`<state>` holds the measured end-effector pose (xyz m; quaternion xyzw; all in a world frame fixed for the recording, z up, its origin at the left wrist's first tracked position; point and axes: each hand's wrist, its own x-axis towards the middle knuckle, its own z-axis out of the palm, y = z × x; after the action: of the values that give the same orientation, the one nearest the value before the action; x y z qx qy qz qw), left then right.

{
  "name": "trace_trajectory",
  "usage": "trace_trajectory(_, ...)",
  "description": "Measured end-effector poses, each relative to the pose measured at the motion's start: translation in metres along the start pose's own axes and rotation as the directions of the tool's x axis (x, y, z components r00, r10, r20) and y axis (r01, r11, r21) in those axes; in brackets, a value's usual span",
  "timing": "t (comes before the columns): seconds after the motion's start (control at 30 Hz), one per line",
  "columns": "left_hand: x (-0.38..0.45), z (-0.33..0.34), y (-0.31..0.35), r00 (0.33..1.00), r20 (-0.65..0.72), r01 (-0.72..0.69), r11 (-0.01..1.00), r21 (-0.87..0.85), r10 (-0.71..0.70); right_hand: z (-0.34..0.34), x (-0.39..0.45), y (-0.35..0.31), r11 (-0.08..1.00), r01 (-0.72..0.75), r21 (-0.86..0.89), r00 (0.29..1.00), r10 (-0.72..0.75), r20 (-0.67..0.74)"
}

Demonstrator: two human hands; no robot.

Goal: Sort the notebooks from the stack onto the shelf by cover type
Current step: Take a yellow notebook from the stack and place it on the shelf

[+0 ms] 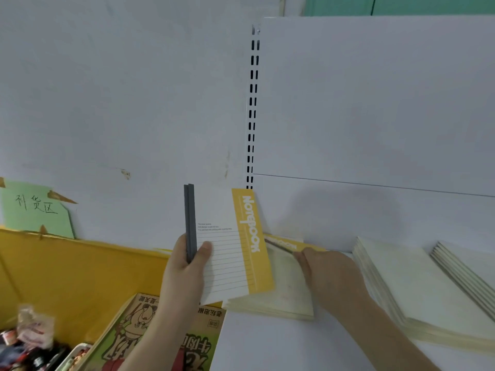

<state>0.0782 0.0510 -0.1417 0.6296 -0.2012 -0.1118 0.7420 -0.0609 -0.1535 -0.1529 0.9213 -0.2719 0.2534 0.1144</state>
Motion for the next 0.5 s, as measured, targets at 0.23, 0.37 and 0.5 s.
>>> trace_trajectory(0.23, -0.001, 0.003, 0.001, 1.0, 0.005, -0.021, 1.0, -0.002, 0.021, -0.028, -0.002, 0.007, 0.969, -0.221, 0.108, 0.916, 0.244, -0.317)
trace_trajectory(0.37, -0.006, 0.02, 0.001, 0.999, 0.042, -0.025, 1.0, -0.005, 0.025, -0.046, -0.011, -0.03, 0.974, -0.173, 0.144, 0.858, 0.221, -0.463)
trace_trajectory(0.5, -0.015, 0.045, 0.002, 0.993, 0.098, -0.055, 0.998, -0.026, 0.058, -0.05, -0.022, -0.077, 0.977, -0.113, 0.178, 0.873, 0.183, -0.452)
